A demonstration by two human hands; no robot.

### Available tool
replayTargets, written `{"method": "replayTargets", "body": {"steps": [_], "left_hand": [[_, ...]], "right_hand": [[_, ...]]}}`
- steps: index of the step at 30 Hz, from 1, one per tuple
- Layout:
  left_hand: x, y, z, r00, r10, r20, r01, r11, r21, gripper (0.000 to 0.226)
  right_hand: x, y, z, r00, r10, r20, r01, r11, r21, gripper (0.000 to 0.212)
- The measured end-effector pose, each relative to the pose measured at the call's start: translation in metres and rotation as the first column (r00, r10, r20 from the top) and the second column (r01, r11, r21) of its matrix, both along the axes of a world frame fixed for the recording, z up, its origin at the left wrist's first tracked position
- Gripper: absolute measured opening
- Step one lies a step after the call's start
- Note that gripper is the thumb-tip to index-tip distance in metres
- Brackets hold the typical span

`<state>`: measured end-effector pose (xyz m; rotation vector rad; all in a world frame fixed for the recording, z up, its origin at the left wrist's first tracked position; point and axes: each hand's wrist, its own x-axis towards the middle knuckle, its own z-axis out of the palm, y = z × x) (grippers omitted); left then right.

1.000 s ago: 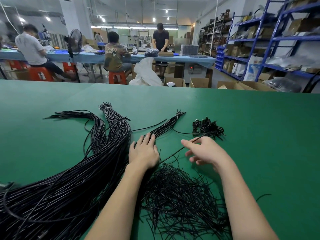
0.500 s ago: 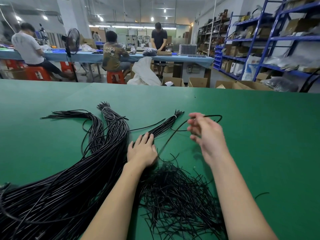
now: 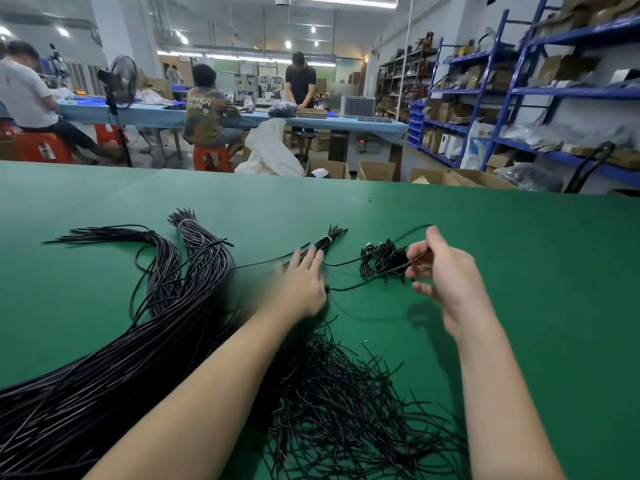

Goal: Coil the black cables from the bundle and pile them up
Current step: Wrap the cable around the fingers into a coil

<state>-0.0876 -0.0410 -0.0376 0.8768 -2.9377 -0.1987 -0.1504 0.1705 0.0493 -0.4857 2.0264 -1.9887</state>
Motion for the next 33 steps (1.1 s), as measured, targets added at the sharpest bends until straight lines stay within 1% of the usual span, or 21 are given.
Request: {"method": "replayTargets", "body": {"steps": [1, 3, 5, 6, 8, 12, 16, 21, 23, 27, 29, 31, 33], "left_hand": [[-0.007, -0.003, -0.002, 0.999, -0.025, 0.024, 0.024, 0.999, 0.039, 0.06], [-0.016, -0.011, -0.006, 0.996, -0.001, 0.084, -0.008, 0.993, 0.115, 0.06], [-0.021, -0.018, -0.009, 0.993, 0.04, 0.112, -0.058, 0.986, 0.158, 0.061], [-0.023, -0.021, -0.008, 0.991, 0.053, 0.12, -0.074, 0.981, 0.181, 0.061], [-0.028, -0.023, -0.005, 0.988, 0.067, 0.14, -0.097, 0.971, 0.219, 0.06], [-0.031, -0.022, -0.005, 0.985, 0.084, 0.153, -0.117, 0.969, 0.219, 0.06], [-0.031, -0.023, -0.006, 0.986, 0.089, 0.143, -0.119, 0.969, 0.218, 0.059], [-0.035, -0.024, -0.003, 0.982, 0.088, 0.17, -0.125, 0.967, 0.222, 0.059], [-0.036, -0.024, -0.002, 0.981, 0.093, 0.171, -0.131, 0.965, 0.227, 0.059], [-0.039, -0.025, -0.002, 0.98, 0.115, 0.16, -0.153, 0.956, 0.251, 0.06], [-0.041, -0.027, -0.003, 0.979, 0.112, 0.17, -0.151, 0.959, 0.241, 0.061], [-0.041, -0.029, -0.005, 0.979, 0.097, 0.182, -0.136, 0.966, 0.218, 0.063], [-0.039, -0.03, -0.006, 0.983, 0.091, 0.161, -0.123, 0.972, 0.2, 0.063]], "right_hand": [[-0.002, 0.003, -0.001, 1.0, -0.003, -0.031, 0.005, 0.998, 0.061, 0.049], [-0.008, 0.012, -0.004, 0.993, 0.014, -0.116, 0.006, 0.985, 0.173, 0.046], [-0.013, 0.023, -0.003, 0.963, 0.015, -0.271, 0.061, 0.96, 0.272, 0.041], [-0.015, 0.028, -0.001, 0.935, 0.006, -0.355, 0.102, 0.953, 0.285, 0.039], [-0.013, 0.034, 0.008, 0.882, 0.004, -0.471, 0.121, 0.965, 0.234, 0.035], [0.002, 0.032, 0.027, 0.794, 0.048, -0.606, 0.022, 0.994, 0.107, 0.03], [0.02, 0.025, 0.04, 0.762, 0.036, -0.646, -0.072, 0.997, -0.029, 0.032], [0.036, 0.026, 0.054, 0.715, 0.07, -0.696, -0.187, 0.978, -0.093, 0.031], [0.045, 0.025, 0.061, 0.697, 0.082, -0.712, -0.24, 0.963, -0.124, 0.031], [0.057, 0.028, 0.077, 0.678, 0.058, -0.733, -0.352, 0.901, -0.254, 0.03], [0.058, 0.029, 0.082, 0.677, 0.039, -0.735, -0.322, 0.913, -0.249, 0.029], [0.056, 0.025, 0.078, 0.72, 0.022, -0.694, -0.229, 0.951, -0.207, 0.03], [0.052, 0.017, 0.07, 0.767, -0.002, -0.642, -0.131, 0.978, -0.159, 0.031]]}}
